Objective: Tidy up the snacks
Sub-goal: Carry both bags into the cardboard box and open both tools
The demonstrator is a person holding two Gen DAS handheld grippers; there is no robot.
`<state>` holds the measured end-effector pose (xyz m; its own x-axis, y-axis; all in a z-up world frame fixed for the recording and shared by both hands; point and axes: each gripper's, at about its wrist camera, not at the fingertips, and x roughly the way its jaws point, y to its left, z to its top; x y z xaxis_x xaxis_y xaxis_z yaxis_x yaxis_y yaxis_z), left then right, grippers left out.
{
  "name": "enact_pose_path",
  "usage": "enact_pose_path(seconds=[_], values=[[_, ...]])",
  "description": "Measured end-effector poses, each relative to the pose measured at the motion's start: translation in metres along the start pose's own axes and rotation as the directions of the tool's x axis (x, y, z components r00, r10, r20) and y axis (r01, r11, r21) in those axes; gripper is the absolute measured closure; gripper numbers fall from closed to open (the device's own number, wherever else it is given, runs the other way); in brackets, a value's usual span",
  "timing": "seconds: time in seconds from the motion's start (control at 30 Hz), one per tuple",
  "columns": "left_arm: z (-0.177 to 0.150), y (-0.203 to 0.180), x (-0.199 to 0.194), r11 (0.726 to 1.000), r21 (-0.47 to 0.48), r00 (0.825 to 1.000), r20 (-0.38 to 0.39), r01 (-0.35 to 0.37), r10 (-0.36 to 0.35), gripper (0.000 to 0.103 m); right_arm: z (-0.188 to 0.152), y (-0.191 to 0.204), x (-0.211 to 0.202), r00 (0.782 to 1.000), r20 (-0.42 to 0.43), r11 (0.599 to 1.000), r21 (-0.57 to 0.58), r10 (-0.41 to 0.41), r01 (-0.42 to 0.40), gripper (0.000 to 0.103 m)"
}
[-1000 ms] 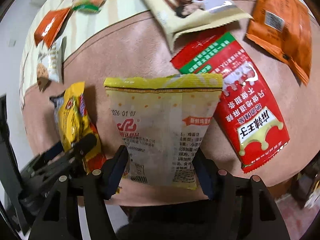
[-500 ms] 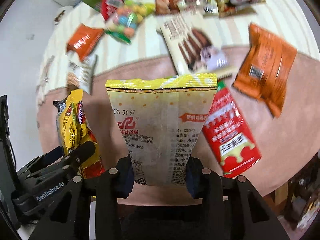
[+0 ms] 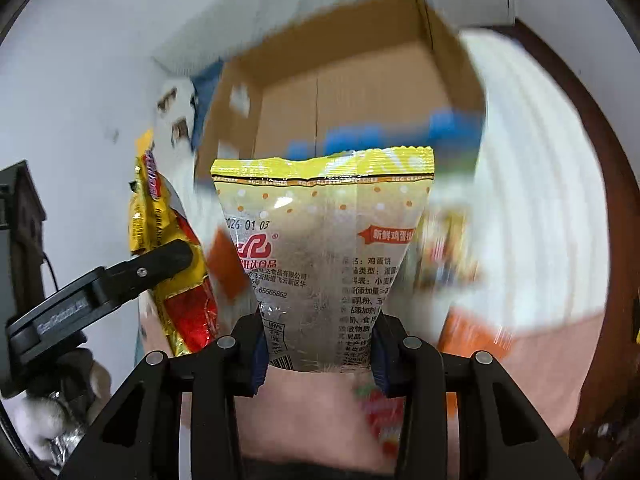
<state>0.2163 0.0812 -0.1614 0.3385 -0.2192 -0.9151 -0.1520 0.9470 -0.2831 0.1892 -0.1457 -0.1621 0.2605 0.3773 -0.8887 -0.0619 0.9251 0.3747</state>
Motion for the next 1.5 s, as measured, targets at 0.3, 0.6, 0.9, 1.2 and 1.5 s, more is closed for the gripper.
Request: enact_pose_path(seconds=[0.3,0.6,0.9,1.2,1.5], values=[[0.139,-0.024,0.099,1.0,-0.017,0.993,-0.114,-0.015,0.013,0.02,0.145,-0.014,0.058,0.997,-0.02,0.997,-0.04,-0.074,0.073,0.06],[0.197,-0.031,0.184,0.999,-0.006,0.967,-0.249,-0.054,0.05,0.02,0.219,-0.039,0.145,0.981,-0.164,0.994,-0.049,-0.107,0.1,0.06],[0.199,-0.042,0.21,0.996,0.043,0.942,-0.325,-0.073,0.083,0.018,0.247,-0.051,0.198,0.954,-0.261,0.988,-0.083,-0.149,0.132,0.029],[0.184,-0.044,0.191,0.997,0.056,0.957,-0.283,-0.055,0.069,0.009,0.241,-0.051,0.193,0.949,-0.234,0.976,-0.109,-0.211,0.19,0.006],[0.142,-0.053,0.122,0.989,0.084,0.984,-0.122,-0.121,0.13,0.009,0.207,-0.033,0.133,0.961,-0.108,0.963,-0.113,-0.256,0.244,0.006]])
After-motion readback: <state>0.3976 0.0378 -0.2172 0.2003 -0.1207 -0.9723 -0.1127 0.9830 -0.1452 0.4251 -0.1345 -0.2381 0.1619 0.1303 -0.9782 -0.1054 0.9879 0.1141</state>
